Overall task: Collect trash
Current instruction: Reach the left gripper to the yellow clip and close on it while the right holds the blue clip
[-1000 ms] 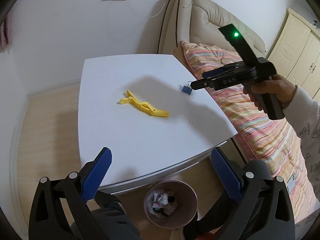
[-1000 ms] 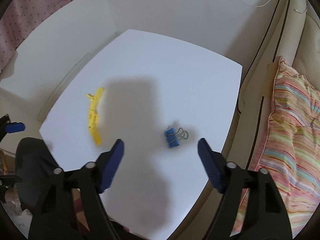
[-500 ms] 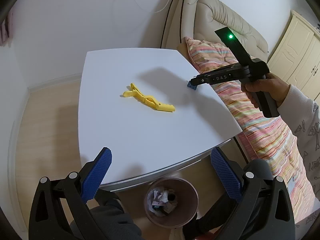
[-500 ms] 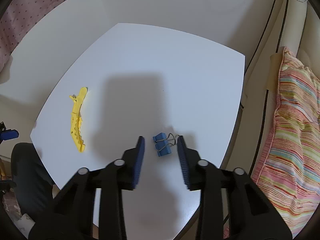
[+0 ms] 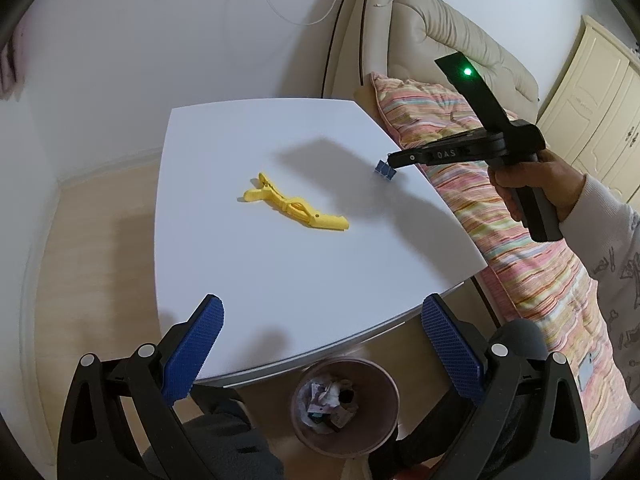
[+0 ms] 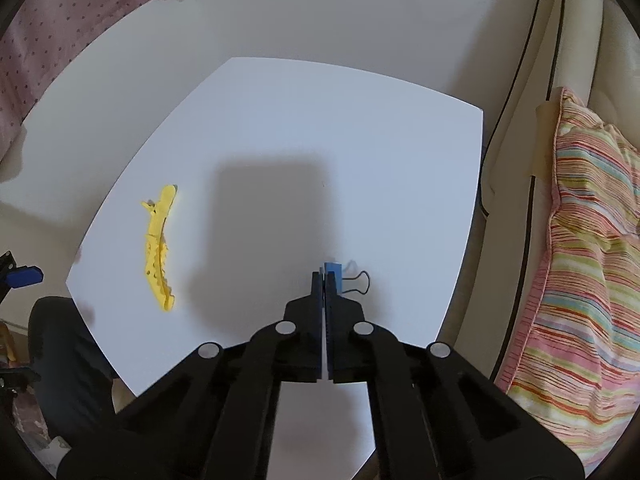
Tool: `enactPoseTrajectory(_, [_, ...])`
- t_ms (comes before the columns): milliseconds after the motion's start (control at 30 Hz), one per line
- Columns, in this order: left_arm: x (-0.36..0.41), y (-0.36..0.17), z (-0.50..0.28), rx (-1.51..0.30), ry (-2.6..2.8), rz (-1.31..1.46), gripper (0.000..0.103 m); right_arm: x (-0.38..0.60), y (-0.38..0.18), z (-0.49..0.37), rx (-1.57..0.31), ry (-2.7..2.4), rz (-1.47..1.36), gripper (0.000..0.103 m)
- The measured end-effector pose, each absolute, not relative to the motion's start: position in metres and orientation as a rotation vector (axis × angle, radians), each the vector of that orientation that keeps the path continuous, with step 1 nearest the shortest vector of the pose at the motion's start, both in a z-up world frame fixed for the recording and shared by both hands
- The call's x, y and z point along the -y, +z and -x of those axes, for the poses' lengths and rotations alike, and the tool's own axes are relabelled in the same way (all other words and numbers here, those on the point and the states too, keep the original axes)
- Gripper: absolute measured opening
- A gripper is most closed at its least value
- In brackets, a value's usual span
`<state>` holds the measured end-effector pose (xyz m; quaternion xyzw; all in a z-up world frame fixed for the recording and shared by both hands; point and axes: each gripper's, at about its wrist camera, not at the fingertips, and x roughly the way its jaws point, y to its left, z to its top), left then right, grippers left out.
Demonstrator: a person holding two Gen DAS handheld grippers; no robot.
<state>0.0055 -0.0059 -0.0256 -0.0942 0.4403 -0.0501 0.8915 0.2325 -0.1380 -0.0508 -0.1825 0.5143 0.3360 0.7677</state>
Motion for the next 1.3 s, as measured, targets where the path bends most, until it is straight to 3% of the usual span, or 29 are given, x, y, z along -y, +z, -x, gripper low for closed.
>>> enactPoseTrajectory(533, [-0.003, -0.018, -0.067, -0.999, 0.009, 0.306, 0.095, 0.159, -0.019, -0.215, -1.050, 0.744, 0.338, 0.001])
enactPoseTrajectory(1033, [-0.002, -0.049, -0.129, -1.118, 0.207, 0.385, 0.095, 0.178, -0.006, -0.209, -1.029, 0.732, 0.326, 0.001])
enactPoseTrajectory(1067, [0.000, -0.052, -0.131, -1.121, 0.217, 0.385, 0.092, 0.179, -0.005, -0.209, -1.029, 0.733, 0.324, 0.001])
enactPoseTrajectory(1133, [0.002, -0.057, -0.135, -1.139, 0.237, 0.389, 0.075, 0.180, -0.005, -0.209, -1.028, 0.732, 0.322, 0.001])
enactPoseTrajectory(1267, [0.002, -0.067, -0.137, -1.157, 0.264, 0.387, 0.067, 0.181, -0.003, -0.207, -1.024, 0.735, 0.320, 0.001])
enactPoseTrajectory(1300, [0.001, -0.069, -0.137, -1.159, 0.269, 0.386, 0.060, 0.181, -0.003, -0.207, -1.023, 0.735, 0.320, 0.001])
